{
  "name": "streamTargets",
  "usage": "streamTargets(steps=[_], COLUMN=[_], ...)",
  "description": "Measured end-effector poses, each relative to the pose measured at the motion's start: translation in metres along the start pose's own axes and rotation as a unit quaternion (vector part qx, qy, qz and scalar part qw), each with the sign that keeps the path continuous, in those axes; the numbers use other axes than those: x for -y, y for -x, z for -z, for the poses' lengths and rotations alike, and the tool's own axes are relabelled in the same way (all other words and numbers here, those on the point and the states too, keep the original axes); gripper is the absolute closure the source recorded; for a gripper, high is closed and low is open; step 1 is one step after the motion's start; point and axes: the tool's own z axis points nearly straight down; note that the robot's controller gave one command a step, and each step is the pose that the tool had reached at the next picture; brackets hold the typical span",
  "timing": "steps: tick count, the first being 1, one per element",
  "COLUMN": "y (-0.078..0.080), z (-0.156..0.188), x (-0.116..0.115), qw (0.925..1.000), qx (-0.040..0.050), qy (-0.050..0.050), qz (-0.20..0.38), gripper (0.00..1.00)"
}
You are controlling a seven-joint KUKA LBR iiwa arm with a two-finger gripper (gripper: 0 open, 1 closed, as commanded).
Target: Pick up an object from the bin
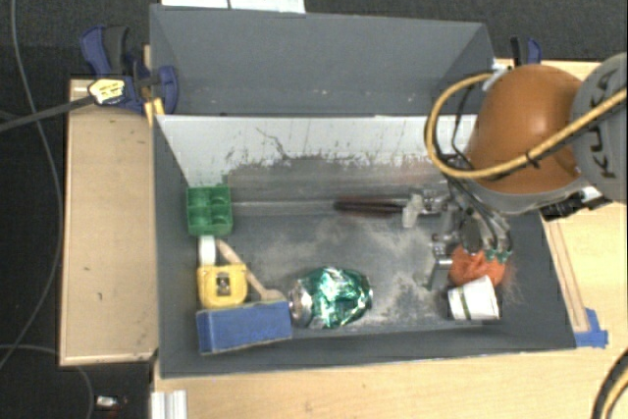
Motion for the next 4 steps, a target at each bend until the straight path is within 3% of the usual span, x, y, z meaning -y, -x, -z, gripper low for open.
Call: streamTargets(steps=[1, 2, 3, 4], y=[0.002, 0.001, -0.012, -0.026], z=[0.003, -0.029, -0.076, -0.098], x=[0.0, -0.022, -0.034, -0.065], qw=[1.0, 0.9984, 0.9953, 0.9837], qx=[0.0037, 0.008, 0.0027, 0.0056], qy=[0.0, -0.001, 0.0, 0.0], qz=[0.0, 0.056, 0.097, 0.18], gripper=[0.0, 0.0, 0.0, 0.0])
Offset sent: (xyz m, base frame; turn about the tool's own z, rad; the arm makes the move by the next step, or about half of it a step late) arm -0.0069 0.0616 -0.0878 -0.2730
